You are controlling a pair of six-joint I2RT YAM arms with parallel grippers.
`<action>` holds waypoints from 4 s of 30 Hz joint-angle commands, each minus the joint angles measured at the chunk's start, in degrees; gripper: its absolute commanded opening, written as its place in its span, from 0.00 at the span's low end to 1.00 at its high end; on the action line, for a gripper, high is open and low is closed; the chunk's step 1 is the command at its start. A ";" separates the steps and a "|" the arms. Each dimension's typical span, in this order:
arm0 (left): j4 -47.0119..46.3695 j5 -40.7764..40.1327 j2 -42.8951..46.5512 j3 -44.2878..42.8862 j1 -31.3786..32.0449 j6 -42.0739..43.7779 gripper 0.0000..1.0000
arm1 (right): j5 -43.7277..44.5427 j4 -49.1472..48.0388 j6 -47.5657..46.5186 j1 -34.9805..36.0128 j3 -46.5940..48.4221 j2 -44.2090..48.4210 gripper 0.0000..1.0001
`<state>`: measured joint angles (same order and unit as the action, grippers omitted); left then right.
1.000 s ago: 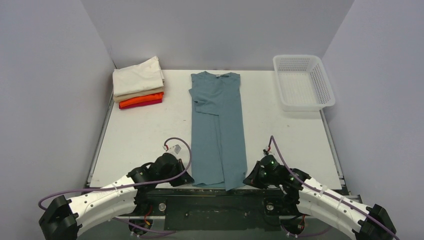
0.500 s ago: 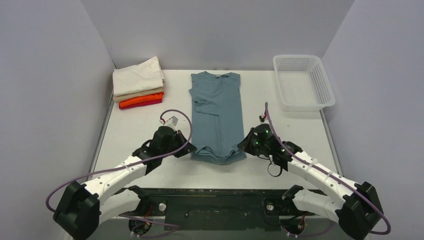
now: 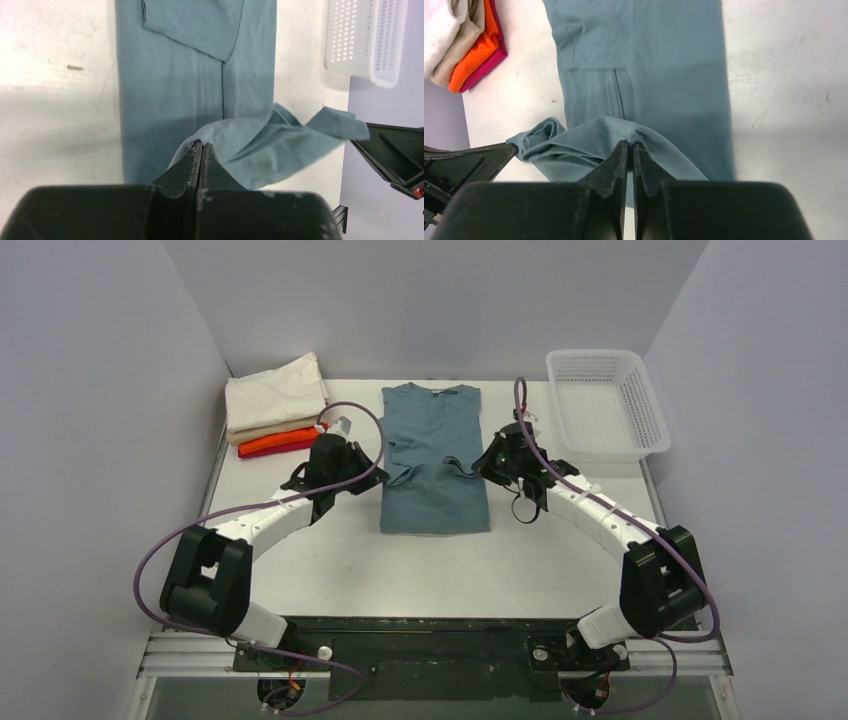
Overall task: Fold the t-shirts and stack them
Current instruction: Fold the folded rectangular tshirt in 1/3 of the way, then grab one side of the 2/3 rectangular tshirt with both arms, then fold the long partially folded tshirt into a neat square
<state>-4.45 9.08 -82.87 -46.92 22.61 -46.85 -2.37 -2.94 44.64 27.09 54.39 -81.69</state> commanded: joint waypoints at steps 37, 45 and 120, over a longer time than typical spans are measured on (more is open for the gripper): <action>11.88 1.71 -6.92 -8.44 -2.95 7.50 0.88 | -8.06 6.30 -3.28 -7.55 0.38 -6.20 0.86; 9.13 -0.16 -5.50 2.90 1.73 3.50 0.90 | -11.31 2.61 2.03 -6.26 -15.89 1.82 0.82; 34.92 -27.10 54.63 10.59 13.93 -7.24 0.00 | -19.51 27.46 -2.98 6.26 -2.34 21.47 0.00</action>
<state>38.85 -8.84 -21.80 -31.27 36.73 -55.94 -24.71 27.07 42.92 37.15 49.25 -56.40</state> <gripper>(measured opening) 0.026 0.009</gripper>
